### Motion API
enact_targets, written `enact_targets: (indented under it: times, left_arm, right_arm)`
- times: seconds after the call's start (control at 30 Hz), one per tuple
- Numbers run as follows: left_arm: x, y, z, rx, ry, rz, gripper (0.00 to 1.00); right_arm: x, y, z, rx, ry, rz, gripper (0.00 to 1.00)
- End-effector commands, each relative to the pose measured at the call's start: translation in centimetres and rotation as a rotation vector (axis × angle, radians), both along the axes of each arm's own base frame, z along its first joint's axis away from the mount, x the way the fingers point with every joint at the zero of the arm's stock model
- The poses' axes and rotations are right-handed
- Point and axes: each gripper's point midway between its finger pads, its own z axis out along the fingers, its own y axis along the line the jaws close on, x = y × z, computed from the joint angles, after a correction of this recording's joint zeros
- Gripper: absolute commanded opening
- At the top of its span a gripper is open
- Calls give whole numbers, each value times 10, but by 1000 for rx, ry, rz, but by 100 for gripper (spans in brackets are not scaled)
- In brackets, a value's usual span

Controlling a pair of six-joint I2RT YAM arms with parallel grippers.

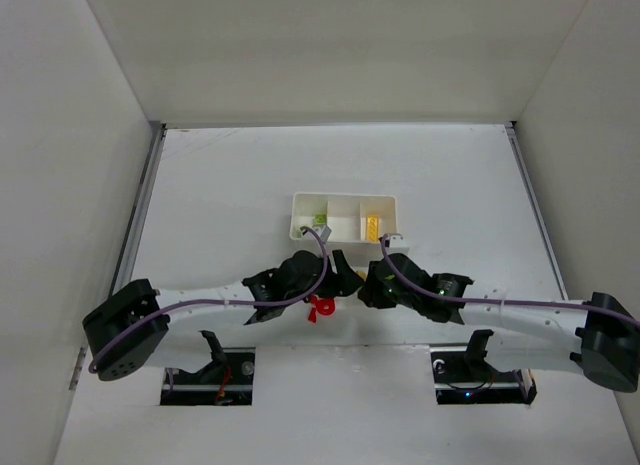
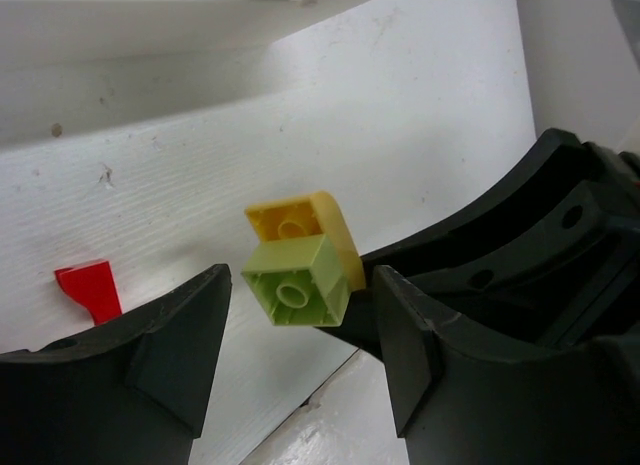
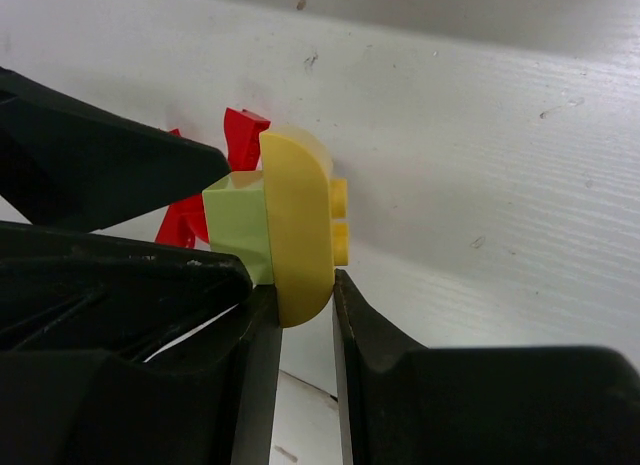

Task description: Sort the legos into containers by color

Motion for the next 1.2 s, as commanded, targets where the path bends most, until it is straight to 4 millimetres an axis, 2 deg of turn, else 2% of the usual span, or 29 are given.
enact_targets:
  times: [0.0,0.13,0.37,0.67,0.87,1.17]
  left_arm:
    - [4,-11,19,-106,-18,15,55]
    - [4,-12,20,-121,-17,22,48]
    - [8,-8,15,-130,5,55,48]
    - [12,-12,32,-212,-1,72,36]
    - [9,-18,33,-224,13,54,36]
    - [13,-18,48,-265,6,60,21]
  right_arm:
    - [-1,7,9,42,-7,29,24]
    - [-1,8,13,60,-12,28,23]
    - [5,6,22,106,-22,7,23]
    - [9,5,28,167,-7,-7,23]
    - [10,6,29,181,-7,-12,23]
    - [19,-2,31,225,-6,-65,22]
